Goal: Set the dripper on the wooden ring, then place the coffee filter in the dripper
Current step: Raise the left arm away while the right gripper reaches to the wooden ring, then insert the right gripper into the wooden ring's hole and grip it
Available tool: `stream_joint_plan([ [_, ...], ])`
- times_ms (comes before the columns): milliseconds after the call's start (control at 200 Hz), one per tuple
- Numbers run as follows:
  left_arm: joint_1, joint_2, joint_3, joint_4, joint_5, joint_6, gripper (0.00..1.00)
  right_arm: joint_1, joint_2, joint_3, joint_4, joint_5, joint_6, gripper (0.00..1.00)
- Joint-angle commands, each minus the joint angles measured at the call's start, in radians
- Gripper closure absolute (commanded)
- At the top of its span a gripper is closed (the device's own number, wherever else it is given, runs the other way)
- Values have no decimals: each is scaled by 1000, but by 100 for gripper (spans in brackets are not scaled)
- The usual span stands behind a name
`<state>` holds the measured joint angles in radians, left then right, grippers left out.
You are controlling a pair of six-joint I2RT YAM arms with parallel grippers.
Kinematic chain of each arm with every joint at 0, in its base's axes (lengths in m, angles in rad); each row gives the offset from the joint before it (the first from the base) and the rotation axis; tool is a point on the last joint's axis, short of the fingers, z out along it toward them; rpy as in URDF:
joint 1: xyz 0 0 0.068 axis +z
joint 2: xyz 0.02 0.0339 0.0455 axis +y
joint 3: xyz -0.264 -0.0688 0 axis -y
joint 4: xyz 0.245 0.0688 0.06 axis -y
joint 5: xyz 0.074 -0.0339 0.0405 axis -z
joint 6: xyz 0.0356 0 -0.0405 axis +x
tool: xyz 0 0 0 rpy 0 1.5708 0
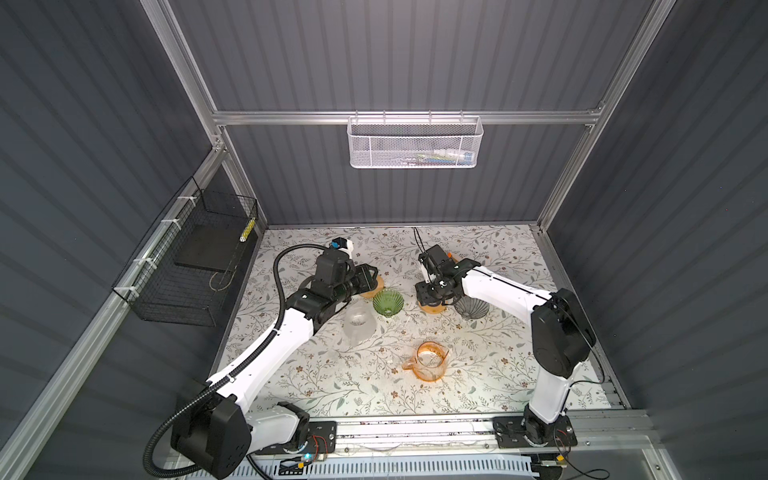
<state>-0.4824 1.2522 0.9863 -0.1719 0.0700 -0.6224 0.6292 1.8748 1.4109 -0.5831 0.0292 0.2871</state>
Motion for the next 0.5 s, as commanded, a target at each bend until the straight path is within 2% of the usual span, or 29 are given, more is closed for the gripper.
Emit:
stream_joint_plan([
  [0,10,-14,-29,34,36,-8,53,0,39,32,-9,7,-6,42],
  [495,13,-3,-49,41,54,-13,53,-15,134,62,9,-6,7,45],
])
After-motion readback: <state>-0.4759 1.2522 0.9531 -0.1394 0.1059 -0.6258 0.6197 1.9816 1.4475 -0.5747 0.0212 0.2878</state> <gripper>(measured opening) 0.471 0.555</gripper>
